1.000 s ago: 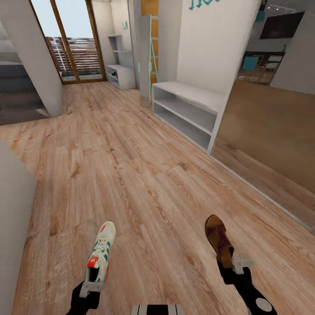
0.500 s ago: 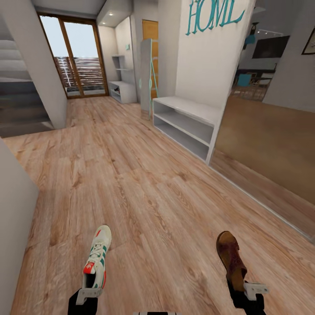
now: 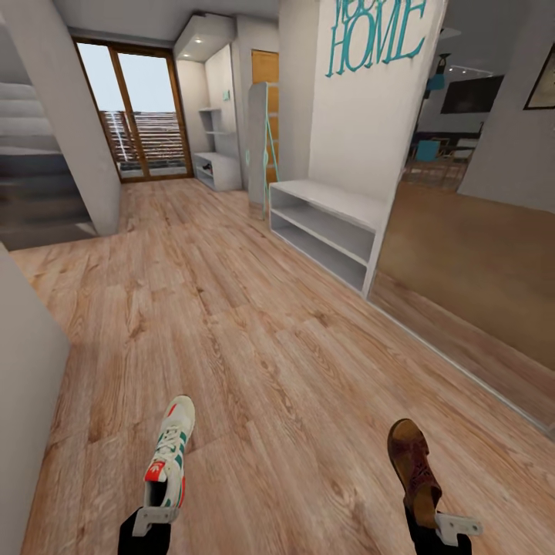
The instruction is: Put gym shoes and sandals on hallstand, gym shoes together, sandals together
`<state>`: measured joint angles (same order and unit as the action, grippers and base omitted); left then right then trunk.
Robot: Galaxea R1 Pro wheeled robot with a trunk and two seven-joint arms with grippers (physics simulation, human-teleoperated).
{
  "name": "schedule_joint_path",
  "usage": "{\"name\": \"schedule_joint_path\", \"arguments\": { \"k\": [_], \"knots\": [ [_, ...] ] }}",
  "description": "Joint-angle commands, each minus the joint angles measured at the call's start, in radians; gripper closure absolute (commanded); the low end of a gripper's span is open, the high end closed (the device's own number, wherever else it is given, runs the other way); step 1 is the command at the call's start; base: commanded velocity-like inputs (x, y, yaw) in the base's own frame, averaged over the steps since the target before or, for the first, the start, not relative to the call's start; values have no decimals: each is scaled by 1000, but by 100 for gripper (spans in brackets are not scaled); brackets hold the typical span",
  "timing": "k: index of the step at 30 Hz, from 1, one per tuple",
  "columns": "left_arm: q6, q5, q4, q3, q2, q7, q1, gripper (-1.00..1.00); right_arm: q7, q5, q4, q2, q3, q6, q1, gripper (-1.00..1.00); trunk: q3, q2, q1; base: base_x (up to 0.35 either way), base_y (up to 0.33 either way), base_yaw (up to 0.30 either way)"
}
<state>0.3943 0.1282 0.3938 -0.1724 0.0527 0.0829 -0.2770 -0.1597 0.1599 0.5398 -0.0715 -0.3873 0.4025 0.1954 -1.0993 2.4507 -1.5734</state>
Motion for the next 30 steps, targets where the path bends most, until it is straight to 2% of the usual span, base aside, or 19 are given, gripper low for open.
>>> {"name": "schedule_joint_path", "arguments": {
  "k": [1,16,23,30],
  "knots": [
    [4,10,0,-9,-1,8,-1,100,-7,10,-1,1,-8,4,1,100,1,0,0,0,0,0],
    [4,7,-1,-8,-10,9,0,100,-6,8,-1,1,-9,5,1,100,24,0,0,13,0,0],
    [3,7,6,-10,-10,8,1,100,2,4,0,3,-12,4,1,100,29,0,0,267,-122,2],
    [3,5,-1,-10,-11,8,1,100,1,5,3,9,-10,4,1,100,29,0,0,282,-164,198]
  ]
}}
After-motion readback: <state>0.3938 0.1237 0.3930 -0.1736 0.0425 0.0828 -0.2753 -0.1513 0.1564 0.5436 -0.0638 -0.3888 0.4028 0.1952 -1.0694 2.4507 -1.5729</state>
